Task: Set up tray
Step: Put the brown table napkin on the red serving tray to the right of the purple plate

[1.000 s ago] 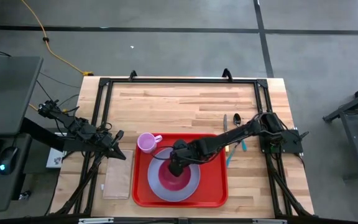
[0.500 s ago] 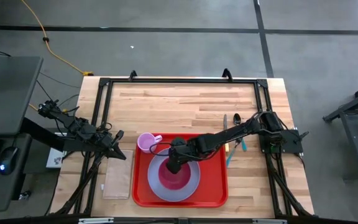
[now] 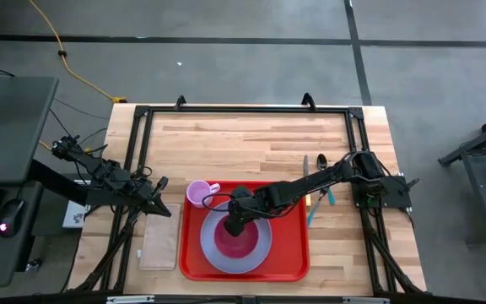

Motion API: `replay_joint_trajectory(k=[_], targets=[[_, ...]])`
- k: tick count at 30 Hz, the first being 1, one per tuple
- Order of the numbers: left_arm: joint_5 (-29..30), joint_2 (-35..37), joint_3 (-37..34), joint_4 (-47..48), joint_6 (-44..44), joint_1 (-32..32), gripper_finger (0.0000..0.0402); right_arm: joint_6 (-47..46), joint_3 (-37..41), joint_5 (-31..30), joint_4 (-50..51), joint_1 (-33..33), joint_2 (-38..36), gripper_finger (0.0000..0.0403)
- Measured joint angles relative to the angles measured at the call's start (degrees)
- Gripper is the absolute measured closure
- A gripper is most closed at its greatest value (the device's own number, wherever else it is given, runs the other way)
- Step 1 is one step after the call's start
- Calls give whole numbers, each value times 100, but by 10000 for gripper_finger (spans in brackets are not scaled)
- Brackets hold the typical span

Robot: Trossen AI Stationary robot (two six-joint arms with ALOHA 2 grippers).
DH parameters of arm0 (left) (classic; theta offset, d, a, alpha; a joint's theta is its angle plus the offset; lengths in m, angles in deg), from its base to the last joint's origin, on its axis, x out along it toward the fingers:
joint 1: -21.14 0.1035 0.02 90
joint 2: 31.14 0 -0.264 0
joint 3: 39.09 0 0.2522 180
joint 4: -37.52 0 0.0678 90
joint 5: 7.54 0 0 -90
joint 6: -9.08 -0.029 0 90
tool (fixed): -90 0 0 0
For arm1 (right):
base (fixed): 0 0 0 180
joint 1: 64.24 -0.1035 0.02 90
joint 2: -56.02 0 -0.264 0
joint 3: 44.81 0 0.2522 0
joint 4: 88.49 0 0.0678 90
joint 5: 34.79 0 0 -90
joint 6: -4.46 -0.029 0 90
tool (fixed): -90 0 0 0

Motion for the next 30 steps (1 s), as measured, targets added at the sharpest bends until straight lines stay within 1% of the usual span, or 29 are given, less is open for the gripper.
replay_joint_trajectory(k=[23, 30], targets=[[0, 0, 0, -11, 0, 1, 357, 44, 0, -54, -226, 9, 0, 329], [0, 0, 0, -11, 0, 2, 357, 128, 0, -55, -437, 9, 0, 329]])
